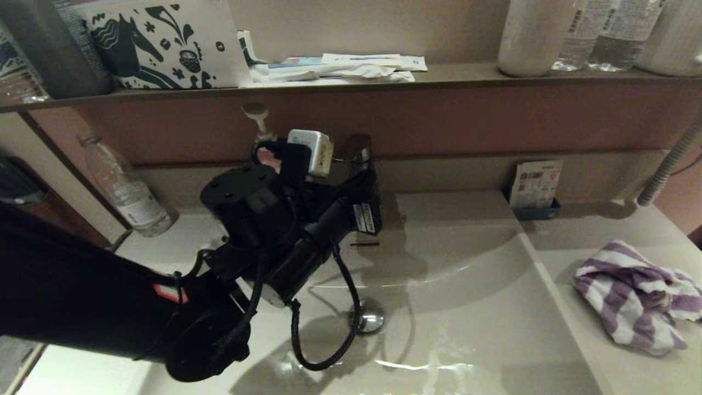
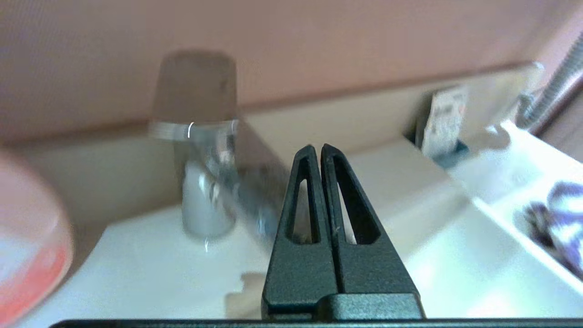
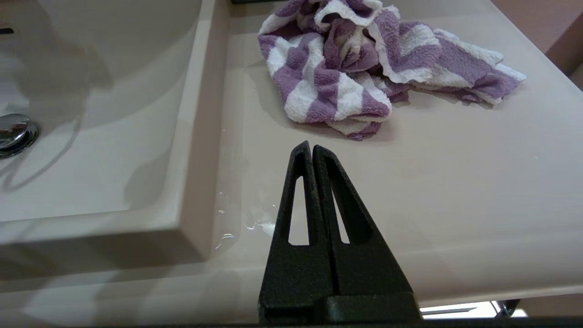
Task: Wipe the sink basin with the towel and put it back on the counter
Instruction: Pick up the cloth
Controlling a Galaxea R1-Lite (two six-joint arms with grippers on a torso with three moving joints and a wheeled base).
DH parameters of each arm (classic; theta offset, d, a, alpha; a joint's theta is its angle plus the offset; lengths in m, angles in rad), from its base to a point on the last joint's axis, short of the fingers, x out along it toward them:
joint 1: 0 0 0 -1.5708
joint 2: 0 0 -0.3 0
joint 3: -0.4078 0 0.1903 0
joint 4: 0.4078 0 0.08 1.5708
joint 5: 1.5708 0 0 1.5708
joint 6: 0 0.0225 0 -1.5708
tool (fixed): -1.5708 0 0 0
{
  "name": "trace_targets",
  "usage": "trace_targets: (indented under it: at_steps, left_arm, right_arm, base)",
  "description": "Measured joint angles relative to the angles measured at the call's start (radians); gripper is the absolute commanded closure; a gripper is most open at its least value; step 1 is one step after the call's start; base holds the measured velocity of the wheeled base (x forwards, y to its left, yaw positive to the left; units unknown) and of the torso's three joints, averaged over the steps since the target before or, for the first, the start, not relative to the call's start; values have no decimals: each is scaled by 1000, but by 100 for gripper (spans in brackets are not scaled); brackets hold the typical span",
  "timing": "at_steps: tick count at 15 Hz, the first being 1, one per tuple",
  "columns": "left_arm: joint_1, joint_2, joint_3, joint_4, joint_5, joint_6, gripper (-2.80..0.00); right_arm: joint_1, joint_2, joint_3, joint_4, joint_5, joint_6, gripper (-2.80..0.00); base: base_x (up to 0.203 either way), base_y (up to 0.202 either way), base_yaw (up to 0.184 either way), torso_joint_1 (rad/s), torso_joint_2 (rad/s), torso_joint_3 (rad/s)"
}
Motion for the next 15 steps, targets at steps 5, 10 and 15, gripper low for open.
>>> trace_targets:
  at_steps: [5,10,15]
  left_arm:
    - [1,-145,188,-55,23,1,0]
    - [92,-385,411,-56,36,0,0]
    - [306,-655,563,-49,44,2,0]
  right_arm:
    - [0,0,0,0,0,0,0]
    - [0,0,0,0,0,0,0]
    - [0,0,0,0,0,0,0]
  base:
    - [0,0,0,0,0,0]
    - [0,0,0,0,0,0]
    - [0,0,0,0,0,0]
